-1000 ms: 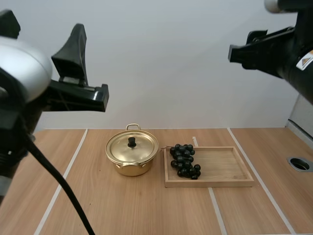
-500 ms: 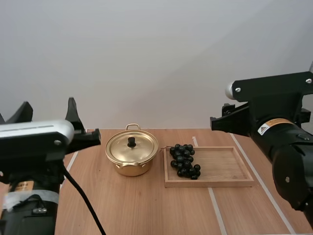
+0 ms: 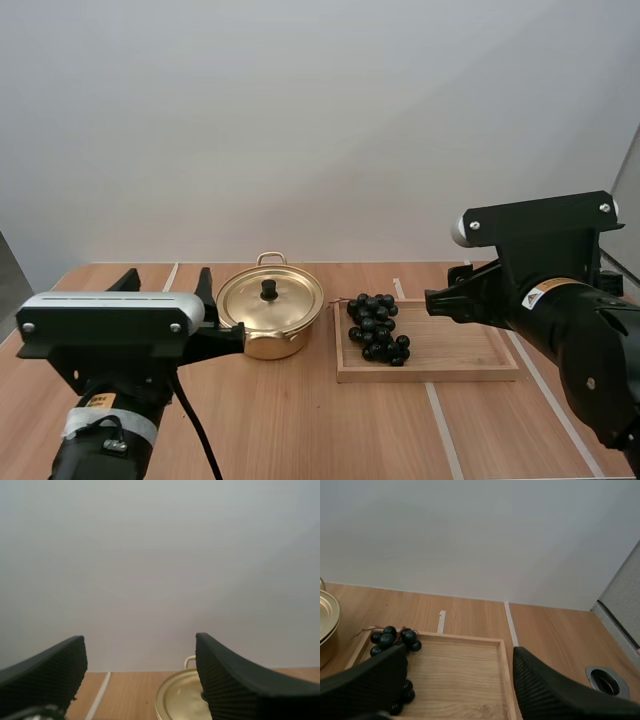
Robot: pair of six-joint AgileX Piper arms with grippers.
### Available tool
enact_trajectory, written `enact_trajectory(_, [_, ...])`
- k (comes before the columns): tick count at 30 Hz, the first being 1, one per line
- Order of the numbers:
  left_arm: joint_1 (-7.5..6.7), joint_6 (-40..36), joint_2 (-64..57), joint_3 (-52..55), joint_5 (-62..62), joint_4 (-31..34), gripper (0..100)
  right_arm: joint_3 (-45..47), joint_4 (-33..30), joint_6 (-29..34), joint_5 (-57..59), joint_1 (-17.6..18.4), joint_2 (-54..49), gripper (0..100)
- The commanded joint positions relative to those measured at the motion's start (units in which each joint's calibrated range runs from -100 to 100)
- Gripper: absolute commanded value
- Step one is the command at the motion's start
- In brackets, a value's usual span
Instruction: Open the pot, put the pineapple inside, and close it
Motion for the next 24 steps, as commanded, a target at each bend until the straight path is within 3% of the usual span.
enact_trajectory(1, [-0.32,0.17,-0.18,0.16,5.28,-0.85,100,1.19,0.31,-0.44,0.80,-0.06,-0.62,100])
enact_trajectory(6, [-0.72,0.54,-0.18,0.16,0.04,-0.27,100,5.31,0.31,-0.44,-0.20,-0.06,-0.62,100])
enact_trajectory(10, [-0.75,4.70,-0.18,0.16,-1.62,8.64,100,9.40,-0.43,-0.44,-8.49,-0.06,-0.62,100])
enact_trajectory(14, [-0.75,3.71,-0.18,0.16,-1.83,11.32,100,12.96,-0.43,-0.44,-17.08,-0.06,-0.62,100])
enact_trajectory(20, [-0.75,-13.76,-0.18,0.16,-7.74,25.49,100,15.54,1.79,-0.44,-31.74,0.01,-0.62,100])
enact_trajectory(24, [0.59,-23.98,-0.18,0.16,-3.38,32.39,100,16.59,4.46,-0.44,-35.53,0.01,-0.62,100])
